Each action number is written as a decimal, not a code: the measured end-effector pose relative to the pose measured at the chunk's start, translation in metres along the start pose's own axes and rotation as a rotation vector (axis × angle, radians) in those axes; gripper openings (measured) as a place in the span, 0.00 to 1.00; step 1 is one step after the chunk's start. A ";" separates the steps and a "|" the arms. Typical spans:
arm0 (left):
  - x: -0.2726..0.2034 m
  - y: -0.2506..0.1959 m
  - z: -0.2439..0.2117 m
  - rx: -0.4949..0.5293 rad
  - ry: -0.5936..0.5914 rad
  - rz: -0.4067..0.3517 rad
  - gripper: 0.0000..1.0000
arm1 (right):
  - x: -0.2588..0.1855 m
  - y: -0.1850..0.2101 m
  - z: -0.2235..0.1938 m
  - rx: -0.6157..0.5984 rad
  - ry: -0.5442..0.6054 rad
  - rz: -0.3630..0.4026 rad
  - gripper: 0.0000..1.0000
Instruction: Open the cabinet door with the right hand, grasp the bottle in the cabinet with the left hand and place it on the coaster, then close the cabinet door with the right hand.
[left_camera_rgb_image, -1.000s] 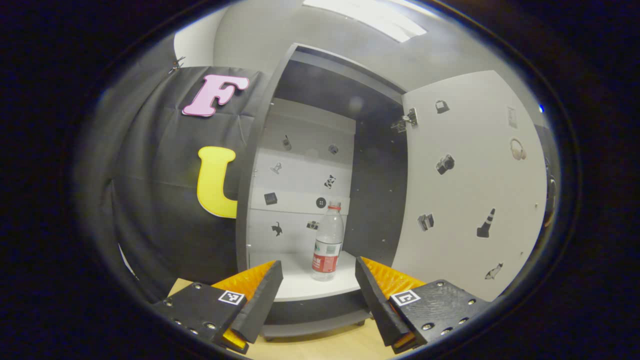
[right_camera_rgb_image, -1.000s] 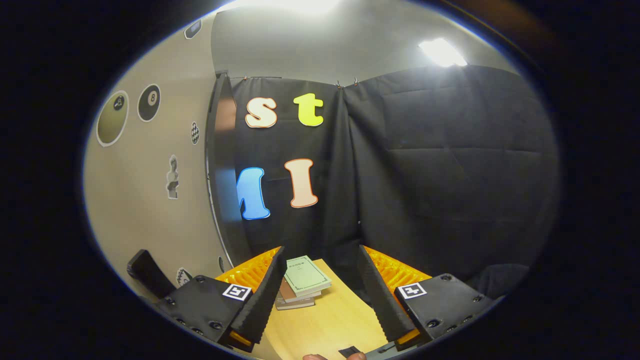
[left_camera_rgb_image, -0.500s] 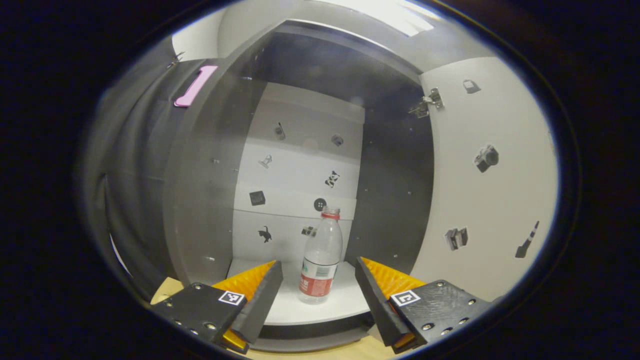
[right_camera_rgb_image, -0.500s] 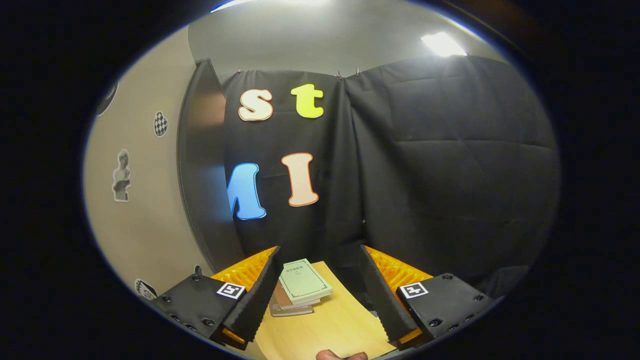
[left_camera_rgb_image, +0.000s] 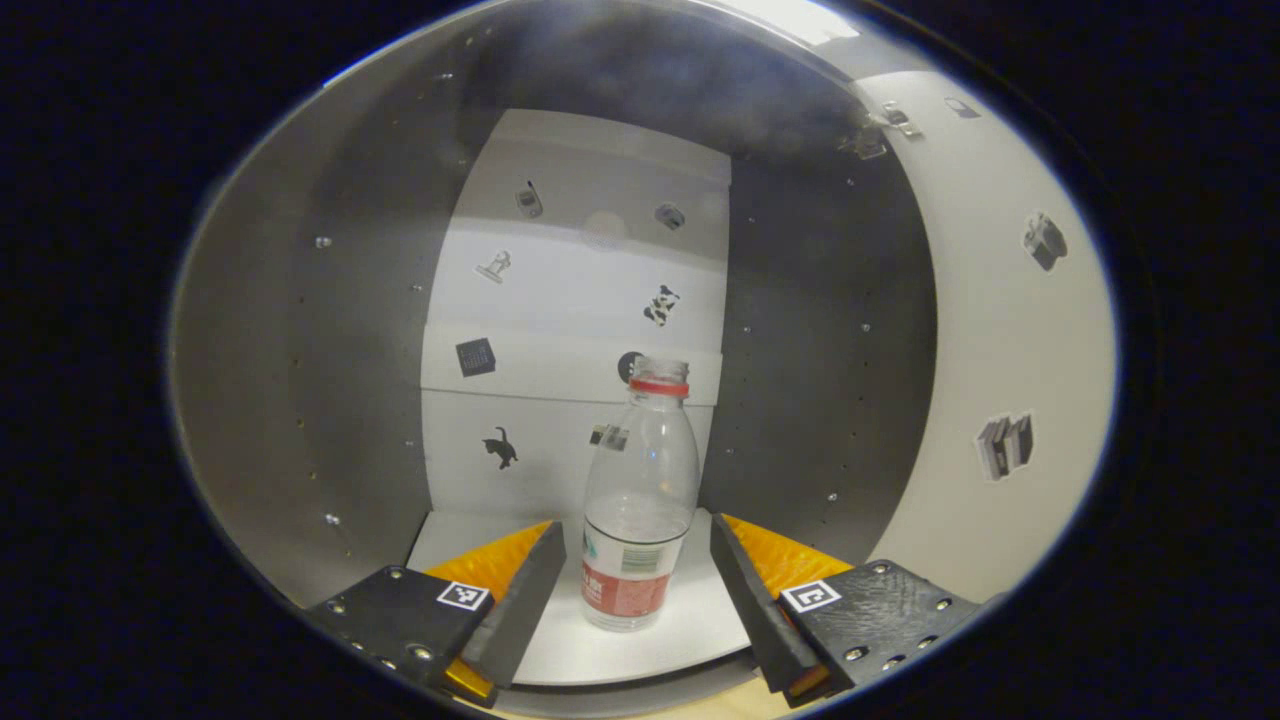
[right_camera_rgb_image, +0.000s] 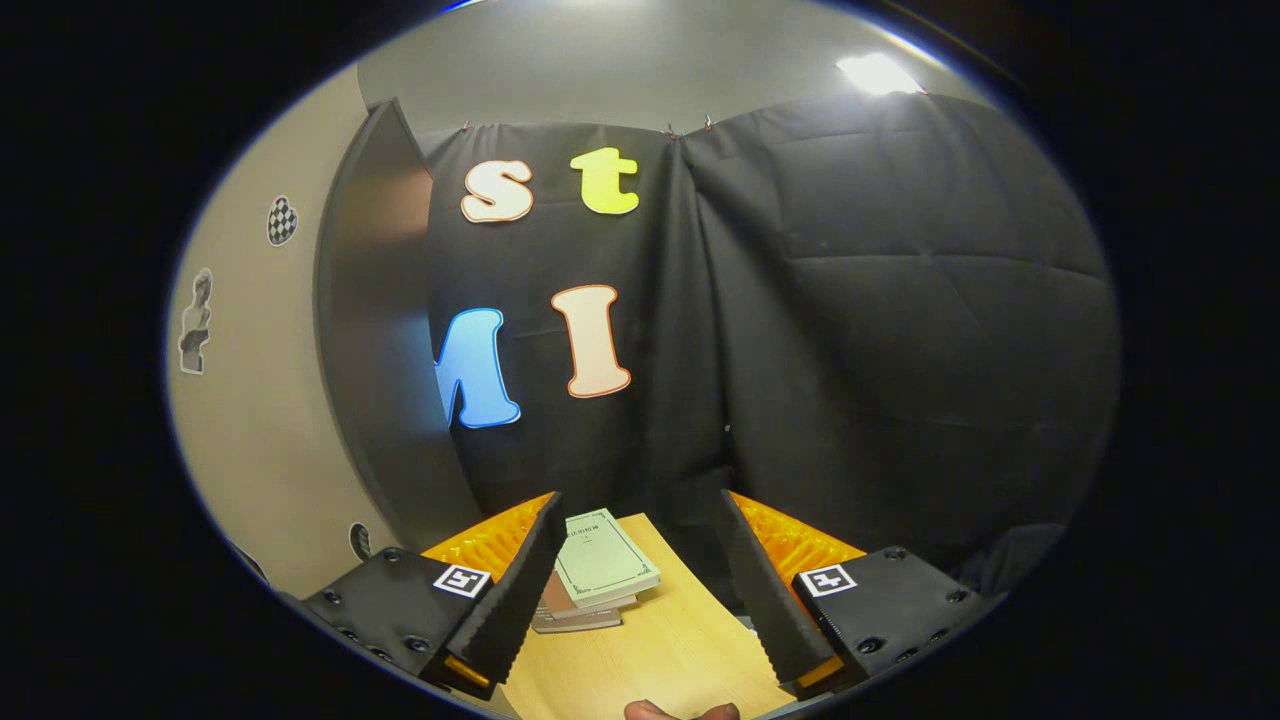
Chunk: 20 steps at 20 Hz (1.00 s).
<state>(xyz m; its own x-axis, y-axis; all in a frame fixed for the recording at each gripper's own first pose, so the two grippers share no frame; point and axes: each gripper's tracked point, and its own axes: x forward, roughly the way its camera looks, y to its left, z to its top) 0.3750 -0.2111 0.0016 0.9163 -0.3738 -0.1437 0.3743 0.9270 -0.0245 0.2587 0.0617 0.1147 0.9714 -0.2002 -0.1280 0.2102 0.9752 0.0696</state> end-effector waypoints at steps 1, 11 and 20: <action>0.007 0.001 -0.002 0.006 0.005 0.000 0.90 | 0.002 -0.001 -0.003 0.008 0.006 -0.001 0.96; 0.044 0.004 -0.008 0.003 0.008 0.010 0.90 | 0.022 -0.011 -0.015 0.058 0.048 -0.013 0.93; 0.040 0.003 -0.014 -0.097 0.016 0.006 0.76 | 0.027 -0.015 -0.022 0.071 0.068 0.012 0.98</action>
<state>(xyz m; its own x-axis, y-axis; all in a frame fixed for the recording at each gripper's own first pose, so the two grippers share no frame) 0.4111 -0.2230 -0.0184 0.9158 -0.3684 -0.1597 0.3526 0.9282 -0.1191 0.2795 0.0439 0.0887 0.9646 -0.1789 -0.1936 0.2079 0.9679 0.1413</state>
